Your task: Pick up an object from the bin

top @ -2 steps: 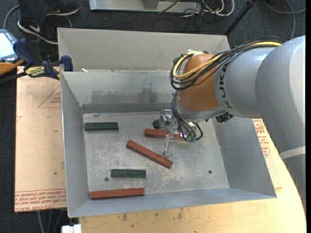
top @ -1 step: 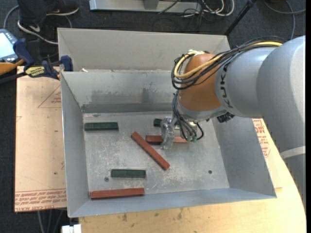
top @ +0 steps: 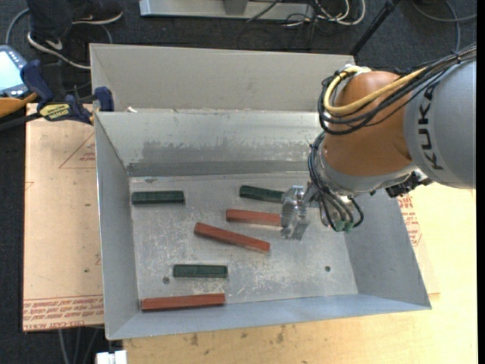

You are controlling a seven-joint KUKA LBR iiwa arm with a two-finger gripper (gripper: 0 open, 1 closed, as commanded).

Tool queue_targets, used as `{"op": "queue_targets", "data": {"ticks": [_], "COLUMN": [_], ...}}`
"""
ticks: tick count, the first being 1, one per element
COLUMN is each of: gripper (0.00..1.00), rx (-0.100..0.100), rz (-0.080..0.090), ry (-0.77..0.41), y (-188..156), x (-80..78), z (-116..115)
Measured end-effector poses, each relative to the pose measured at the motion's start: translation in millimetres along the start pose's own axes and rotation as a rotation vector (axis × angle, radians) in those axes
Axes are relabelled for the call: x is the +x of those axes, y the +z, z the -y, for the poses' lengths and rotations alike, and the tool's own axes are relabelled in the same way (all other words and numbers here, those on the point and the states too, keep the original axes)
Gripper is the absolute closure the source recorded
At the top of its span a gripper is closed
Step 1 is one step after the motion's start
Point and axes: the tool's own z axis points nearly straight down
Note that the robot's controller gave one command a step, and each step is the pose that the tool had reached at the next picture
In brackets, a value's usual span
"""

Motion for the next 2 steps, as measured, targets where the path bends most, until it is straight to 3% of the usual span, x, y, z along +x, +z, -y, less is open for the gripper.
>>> {"op": "queue_targets", "data": {"ticks": [1, 2], "gripper": [0.0, 0.0], "rx": [0.001, 0.002], "rz": [-0.006, -0.012], "ry": [-0.002, 0.253], "y": [4.5, 129.7], "x": [0.0, 8.3], "z": [-0.4, 1.5]}}
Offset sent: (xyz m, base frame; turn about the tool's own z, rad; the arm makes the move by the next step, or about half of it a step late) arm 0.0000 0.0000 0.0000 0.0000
